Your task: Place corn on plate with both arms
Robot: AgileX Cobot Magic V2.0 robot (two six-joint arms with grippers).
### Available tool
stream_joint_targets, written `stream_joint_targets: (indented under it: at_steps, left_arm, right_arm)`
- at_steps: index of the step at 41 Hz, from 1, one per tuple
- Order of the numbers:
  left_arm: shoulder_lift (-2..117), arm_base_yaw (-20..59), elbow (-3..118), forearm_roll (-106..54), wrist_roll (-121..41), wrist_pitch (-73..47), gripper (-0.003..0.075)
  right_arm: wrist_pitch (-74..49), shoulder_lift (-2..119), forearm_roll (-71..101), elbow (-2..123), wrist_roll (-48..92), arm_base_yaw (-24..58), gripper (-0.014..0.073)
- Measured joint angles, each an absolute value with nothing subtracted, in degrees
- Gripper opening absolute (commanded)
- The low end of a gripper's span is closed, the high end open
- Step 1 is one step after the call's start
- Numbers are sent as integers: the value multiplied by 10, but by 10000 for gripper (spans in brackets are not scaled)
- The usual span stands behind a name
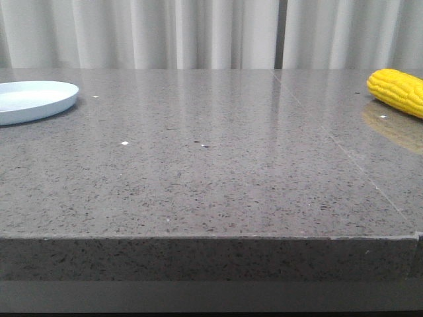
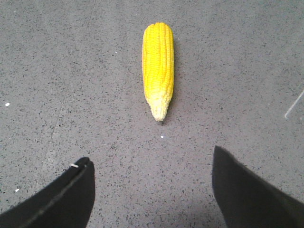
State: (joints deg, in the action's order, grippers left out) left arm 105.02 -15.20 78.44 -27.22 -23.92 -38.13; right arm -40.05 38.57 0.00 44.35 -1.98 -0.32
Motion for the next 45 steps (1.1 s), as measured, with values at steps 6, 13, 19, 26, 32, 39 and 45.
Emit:
stream_joint_targets:
  at_steps: [6,13,19,26,32,39,45]
  left_arm:
    - [1046,-152,784,-275,-239,-380,-20]
    - [1013,-152,784,-287,-239,-384,-20]
    - [970,-152,784,-316,-240,-395,-20]
    - [939,-137,784,-337,-240,-419,-20]
    - [933,-99,784,-344,-241,-445,-20]
    - [933,-41,784,-344,-241,-456,-20]
    - [936,9,784,-345,-241,-456,-20]
  right_arm:
    - [-400,386,0,443,-20,-3,543]
    - [-400,386,0,443,-20,-3,543]
    - [-400,386,0,443,-20,-3,543]
    - [-400,386,0,443,-20,-3,543]
    - [-400,386,0,443,-20,-3,543]
    - [-400,386,0,443,-20,-3,543]
    - [-400,386,0,443,-20,-3,543]
